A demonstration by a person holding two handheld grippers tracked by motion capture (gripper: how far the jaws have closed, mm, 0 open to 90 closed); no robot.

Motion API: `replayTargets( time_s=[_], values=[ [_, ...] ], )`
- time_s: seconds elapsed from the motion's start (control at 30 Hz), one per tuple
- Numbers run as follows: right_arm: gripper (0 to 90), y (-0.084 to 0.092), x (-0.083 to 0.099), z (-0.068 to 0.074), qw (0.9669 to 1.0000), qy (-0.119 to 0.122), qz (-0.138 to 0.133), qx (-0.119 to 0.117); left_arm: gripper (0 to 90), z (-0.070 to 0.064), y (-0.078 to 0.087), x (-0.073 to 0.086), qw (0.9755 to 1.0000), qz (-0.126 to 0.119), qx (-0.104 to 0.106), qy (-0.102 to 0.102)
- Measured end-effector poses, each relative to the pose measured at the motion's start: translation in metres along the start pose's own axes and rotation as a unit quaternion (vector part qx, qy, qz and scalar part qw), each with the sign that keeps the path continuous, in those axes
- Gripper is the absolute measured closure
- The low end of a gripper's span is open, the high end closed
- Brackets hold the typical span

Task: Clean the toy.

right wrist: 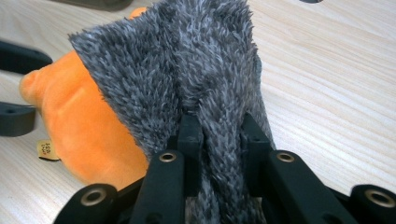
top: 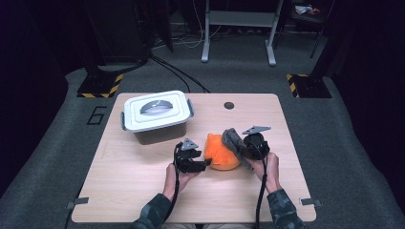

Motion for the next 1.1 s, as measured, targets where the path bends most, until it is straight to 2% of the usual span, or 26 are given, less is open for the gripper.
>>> replayTargets(
  time_s=[0.03, 0.13, 0.23, 0.27, 0.37, 0.5, 0.6, 0.67, 0.73, 0.77, 0.83, 1.03, 1.1],
  values=[
    [74.9, 0.000, 0.000, 0.000, 1.0000, 0.001, -0.001, 0.000, 56.0, -0.002, -0.002, 0.000, 0.9999, 0.008, -0.005, -0.007],
    [75.0, -0.001, 0.001, -0.001, 1.0000, -0.001, -0.002, -0.001, 69.4, -0.005, -0.006, -0.003, 0.9999, 0.007, -0.013, -0.003],
    [75.1, 0.002, 0.001, -0.001, 0.9999, -0.009, -0.005, -0.001, 76.3, -0.006, -0.004, -0.006, 0.9999, 0.008, -0.014, -0.001],
    [75.2, 0.006, 0.001, -0.002, 1.0000, -0.002, -0.007, -0.001, 77.5, -0.006, -0.004, -0.007, 0.9999, 0.007, -0.015, -0.002],
    [75.2, 0.016, -0.003, 0.002, 0.9997, -0.002, -0.023, -0.003, 79.1, -0.006, -0.003, -0.008, 0.9999, 0.003, -0.012, 0.006],
    [75.2, 0.027, -0.017, 0.025, 0.9988, 0.032, -0.036, -0.014, 79.6, -0.011, -0.001, -0.012, 1.0000, 0.001, -0.009, 0.003],
    [75.2, 0.023, -0.026, 0.045, 0.9980, 0.055, -0.027, -0.017, 79.8, -0.014, -0.001, -0.013, 0.9999, -0.004, -0.010, 0.008],
    [75.1, 0.015, -0.028, 0.053, 0.9968, 0.077, -0.016, -0.016, 80.2, -0.014, 0.000, -0.014, 0.9999, -0.003, -0.013, 0.008],
    [75.1, 0.007, -0.027, 0.056, 0.9960, 0.087, -0.010, -0.015, 80.8, -0.013, 0.000, -0.013, 0.9998, 0.008, -0.016, 0.005],
    [75.1, 0.005, -0.026, 0.058, 0.9970, 0.076, -0.009, -0.015, 81.0, -0.013, -0.001, -0.013, 0.9998, 0.009, -0.018, 0.007],
    [75.2, 0.001, -0.023, 0.057, 0.9963, 0.083, -0.005, -0.018, 81.1, -0.013, -0.001, -0.012, 0.9997, 0.012, -0.019, 0.010],
    [75.3, 0.002, -0.019, 0.053, 0.9970, 0.075, -0.007, -0.019, 81.2, -0.013, -0.002, -0.012, 0.9997, 0.008, -0.018, 0.016],
    [75.3, 0.004, -0.018, 0.051, 0.9970, 0.077, -0.008, -0.012, 81.2, -0.012, -0.002, -0.012, 0.9997, 0.009, -0.017, 0.017]
  ],
)
Point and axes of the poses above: each handheld gripper's, and its own axes: y roughly backward along the jaws, x roughly out of its underside, z roughly to its left, the point moved 3 cm from there along -y, roughly forward along the jaws, and after that the axes turned 2 degrees about z, right-handed, at the moved point
